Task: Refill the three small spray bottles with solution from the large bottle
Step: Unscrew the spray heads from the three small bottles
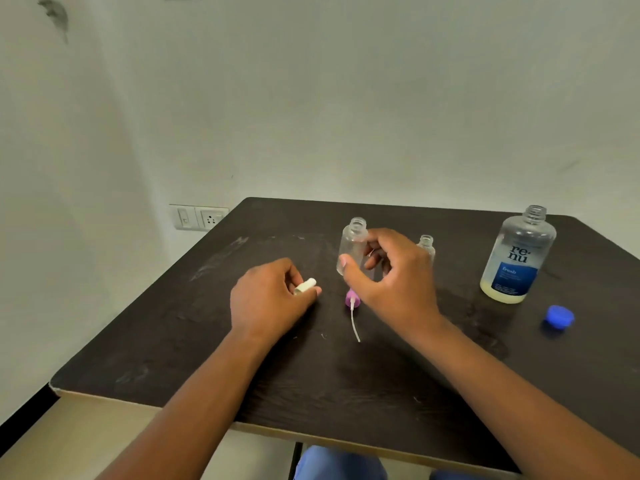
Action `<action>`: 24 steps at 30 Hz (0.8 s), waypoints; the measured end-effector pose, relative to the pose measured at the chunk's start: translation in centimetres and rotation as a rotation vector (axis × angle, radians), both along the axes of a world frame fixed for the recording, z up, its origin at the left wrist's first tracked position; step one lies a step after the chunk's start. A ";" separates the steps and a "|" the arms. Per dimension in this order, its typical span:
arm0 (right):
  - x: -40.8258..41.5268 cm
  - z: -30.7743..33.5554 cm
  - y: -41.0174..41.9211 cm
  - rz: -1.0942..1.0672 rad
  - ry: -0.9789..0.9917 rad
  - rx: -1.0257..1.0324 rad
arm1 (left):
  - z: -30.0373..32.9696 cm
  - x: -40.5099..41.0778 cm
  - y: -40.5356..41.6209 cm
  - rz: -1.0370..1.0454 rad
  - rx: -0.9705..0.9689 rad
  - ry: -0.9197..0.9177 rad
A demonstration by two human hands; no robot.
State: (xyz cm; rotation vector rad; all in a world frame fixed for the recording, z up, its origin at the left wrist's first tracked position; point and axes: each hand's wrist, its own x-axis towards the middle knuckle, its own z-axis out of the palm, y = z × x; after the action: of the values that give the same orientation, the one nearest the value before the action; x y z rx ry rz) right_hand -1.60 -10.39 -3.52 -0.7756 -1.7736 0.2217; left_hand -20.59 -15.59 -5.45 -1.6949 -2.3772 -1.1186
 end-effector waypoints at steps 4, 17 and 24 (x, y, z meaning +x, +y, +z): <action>-1.7 0.7 -0.9 -0.046 -0.185 -0.053 | -0.2 0.3 0.0 0.029 0.010 0.074; -7.2 0.9 1.2 -0.273 -0.549 -0.209 | -0.5 0.5 0.0 0.001 0.007 0.058; -7.1 0.3 1.9 -0.284 -0.577 -0.284 | -0.4 0.6 -0.2 0.002 -0.020 0.017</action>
State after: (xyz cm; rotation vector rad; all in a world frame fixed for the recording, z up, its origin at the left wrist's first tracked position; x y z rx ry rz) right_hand -8.67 -8.45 -3.26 -1.3890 -2.1616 0.0592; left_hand -19.97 -15.77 -5.82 -1.7005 -2.3872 -1.0799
